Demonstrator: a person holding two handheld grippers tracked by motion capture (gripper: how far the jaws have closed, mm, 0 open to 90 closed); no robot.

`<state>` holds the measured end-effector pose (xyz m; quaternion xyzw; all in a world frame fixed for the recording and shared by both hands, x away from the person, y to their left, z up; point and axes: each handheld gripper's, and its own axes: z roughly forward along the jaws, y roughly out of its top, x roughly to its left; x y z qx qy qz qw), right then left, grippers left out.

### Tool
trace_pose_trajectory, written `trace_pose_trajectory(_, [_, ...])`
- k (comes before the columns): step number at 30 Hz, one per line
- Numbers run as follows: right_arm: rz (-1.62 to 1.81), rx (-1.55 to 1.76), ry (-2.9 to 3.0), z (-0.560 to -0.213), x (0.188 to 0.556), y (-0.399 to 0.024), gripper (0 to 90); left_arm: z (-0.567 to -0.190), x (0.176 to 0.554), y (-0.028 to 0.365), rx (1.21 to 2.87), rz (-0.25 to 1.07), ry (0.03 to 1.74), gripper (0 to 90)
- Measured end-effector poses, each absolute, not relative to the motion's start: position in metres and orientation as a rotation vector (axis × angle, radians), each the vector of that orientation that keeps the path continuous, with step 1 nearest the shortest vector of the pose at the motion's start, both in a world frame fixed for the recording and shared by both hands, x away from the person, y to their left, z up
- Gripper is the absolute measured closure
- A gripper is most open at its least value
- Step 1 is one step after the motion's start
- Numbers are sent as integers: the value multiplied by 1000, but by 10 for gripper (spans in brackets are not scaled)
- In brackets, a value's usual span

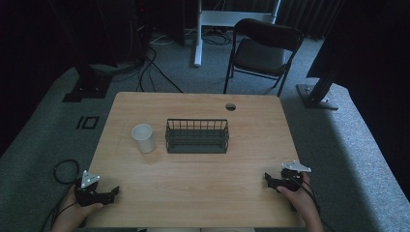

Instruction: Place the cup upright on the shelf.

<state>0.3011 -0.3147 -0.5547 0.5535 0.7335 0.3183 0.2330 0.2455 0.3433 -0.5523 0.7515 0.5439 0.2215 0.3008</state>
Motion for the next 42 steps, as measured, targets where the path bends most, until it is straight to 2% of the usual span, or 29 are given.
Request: trace_pose_trajectory(42, [874,1520,2015,-555,301,-315,111,-550,254,333,2036,599,1416,36])
